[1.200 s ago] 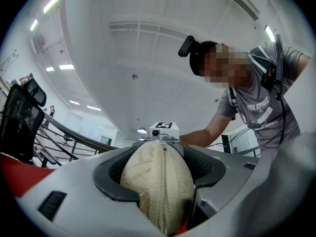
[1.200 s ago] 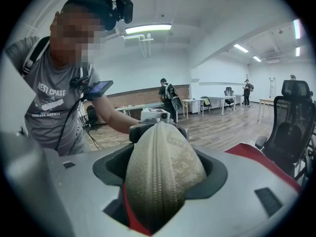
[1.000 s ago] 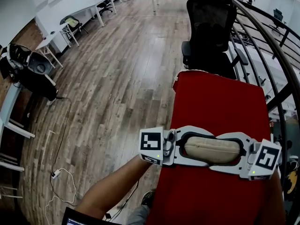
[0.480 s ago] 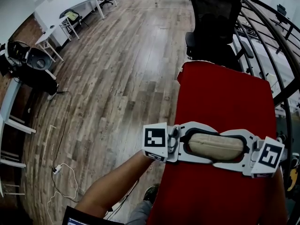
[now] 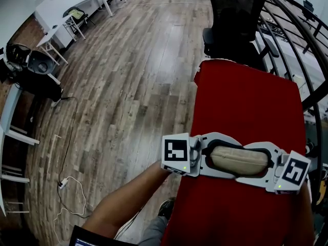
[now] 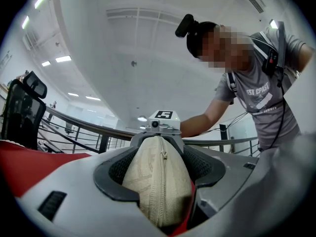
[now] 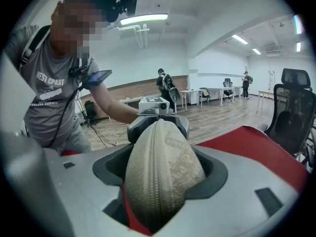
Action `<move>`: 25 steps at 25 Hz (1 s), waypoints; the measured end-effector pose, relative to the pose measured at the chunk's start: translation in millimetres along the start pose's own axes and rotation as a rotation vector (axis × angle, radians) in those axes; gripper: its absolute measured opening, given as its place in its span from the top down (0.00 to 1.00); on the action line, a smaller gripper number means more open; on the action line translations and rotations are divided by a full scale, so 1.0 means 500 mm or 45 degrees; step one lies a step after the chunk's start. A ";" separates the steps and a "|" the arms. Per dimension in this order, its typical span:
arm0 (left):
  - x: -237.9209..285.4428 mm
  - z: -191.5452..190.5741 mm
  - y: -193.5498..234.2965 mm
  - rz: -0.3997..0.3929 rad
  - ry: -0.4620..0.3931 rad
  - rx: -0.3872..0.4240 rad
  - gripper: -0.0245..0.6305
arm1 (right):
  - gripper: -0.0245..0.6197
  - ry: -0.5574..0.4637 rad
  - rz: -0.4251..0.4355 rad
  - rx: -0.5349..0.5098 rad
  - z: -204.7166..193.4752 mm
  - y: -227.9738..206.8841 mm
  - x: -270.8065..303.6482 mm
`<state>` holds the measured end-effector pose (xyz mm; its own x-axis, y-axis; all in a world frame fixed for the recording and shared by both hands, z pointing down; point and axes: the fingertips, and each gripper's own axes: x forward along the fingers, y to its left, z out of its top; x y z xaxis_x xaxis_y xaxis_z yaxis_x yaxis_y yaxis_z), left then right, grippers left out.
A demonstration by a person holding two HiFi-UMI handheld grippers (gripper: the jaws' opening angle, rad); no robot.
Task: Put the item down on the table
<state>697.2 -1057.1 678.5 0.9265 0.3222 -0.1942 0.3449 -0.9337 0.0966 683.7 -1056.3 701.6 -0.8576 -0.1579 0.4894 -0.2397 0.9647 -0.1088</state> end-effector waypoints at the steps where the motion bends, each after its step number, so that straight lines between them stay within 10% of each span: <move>1: 0.002 -0.006 0.001 -0.001 0.011 0.000 0.52 | 0.52 0.008 -0.001 0.002 -0.006 0.000 0.000; 25: 0.028 -0.167 0.007 -0.076 0.208 0.006 0.52 | 0.52 0.179 -0.022 0.029 -0.169 -0.006 0.036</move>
<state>723.9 -1043.0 757.7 0.9168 0.3975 -0.0382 0.3994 -0.9128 0.0851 707.4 -1044.1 783.8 -0.7816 -0.1418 0.6075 -0.2655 0.9569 -0.1182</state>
